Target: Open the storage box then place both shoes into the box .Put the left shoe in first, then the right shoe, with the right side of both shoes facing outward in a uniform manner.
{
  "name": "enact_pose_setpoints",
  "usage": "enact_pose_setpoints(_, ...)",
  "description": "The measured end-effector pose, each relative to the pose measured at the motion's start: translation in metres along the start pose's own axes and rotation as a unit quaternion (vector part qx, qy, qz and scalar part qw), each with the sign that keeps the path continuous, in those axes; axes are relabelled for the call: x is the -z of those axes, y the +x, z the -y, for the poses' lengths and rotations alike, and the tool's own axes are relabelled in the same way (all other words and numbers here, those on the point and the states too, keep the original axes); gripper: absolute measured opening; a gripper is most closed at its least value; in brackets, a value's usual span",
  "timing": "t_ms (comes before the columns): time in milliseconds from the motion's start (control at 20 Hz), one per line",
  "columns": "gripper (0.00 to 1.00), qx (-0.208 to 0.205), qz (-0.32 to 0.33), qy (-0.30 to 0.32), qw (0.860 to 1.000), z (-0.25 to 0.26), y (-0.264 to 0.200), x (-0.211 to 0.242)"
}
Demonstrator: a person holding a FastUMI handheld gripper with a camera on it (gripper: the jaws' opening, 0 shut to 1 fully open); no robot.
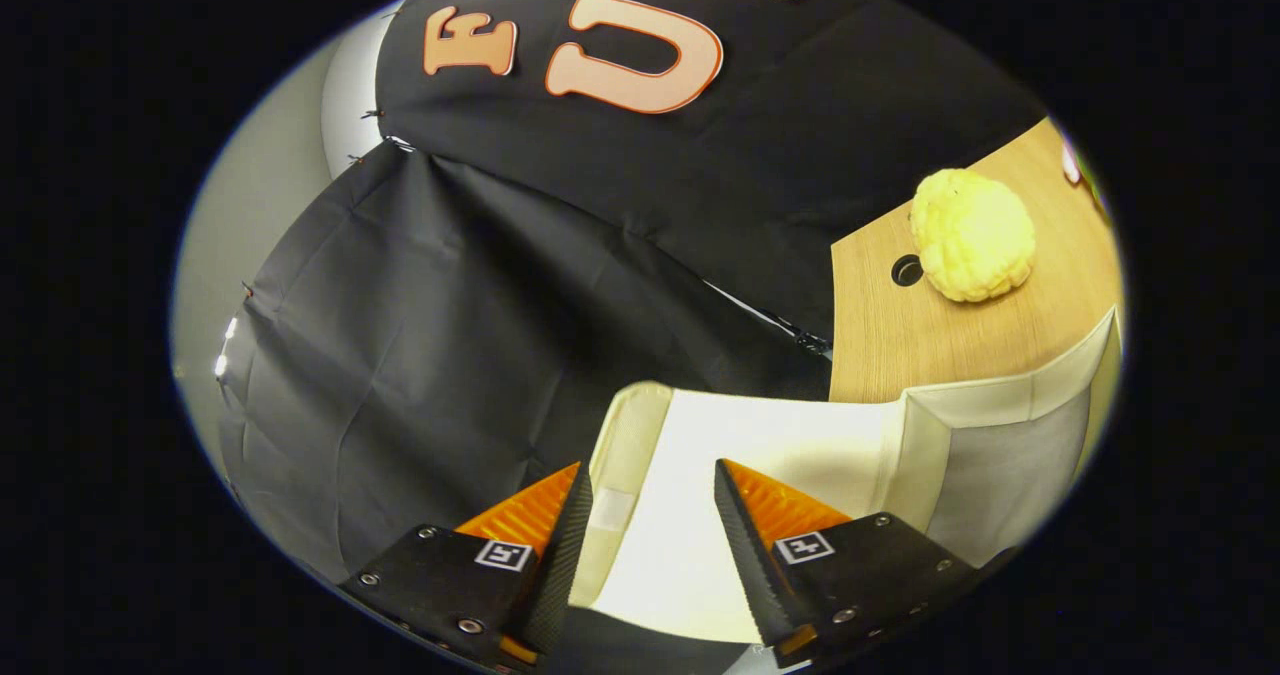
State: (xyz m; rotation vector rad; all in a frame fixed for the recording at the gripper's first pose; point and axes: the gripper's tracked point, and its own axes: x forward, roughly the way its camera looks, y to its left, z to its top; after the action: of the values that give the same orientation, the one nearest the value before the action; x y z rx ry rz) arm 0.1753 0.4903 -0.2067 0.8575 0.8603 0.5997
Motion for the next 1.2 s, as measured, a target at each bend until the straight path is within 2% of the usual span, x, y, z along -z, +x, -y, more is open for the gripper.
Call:
enact_pose_setpoints(50, 0.79, 0.005, 0.005, -0.016, 1.000, 0.003, -0.010, 0.000)
enact_pose_setpoints(250, 0.84, 0.028, 0.026, -0.094, 0.995, 0.012, -0.062, -0.008)
enact_pose_setpoints(500, 0.90, 0.071, 0.072, -0.183, 0.978, 0.036, -0.148, -0.023)
enact_pose_setpoints(600, 0.91, 0.118, 0.080, -0.224, 0.964, 0.066, -0.181, -0.023)
enact_pose_setpoints(650, 0.94, 0.143, 0.083, -0.246, 0.955, 0.084, -0.198, -0.021)
enact_pose_setpoints(800, 0.95, 0.216, 0.089, -0.295, 0.926, 0.126, -0.240, -0.023)
enact_pose_setpoints(950, 0.96, 0.262, 0.083, -0.307, 0.911, 0.167, -0.278, -0.012)
enact_pose_setpoints(1200, 0.95, 0.294, 0.052, -0.277, 0.913, 0.233, -0.313, 0.015)
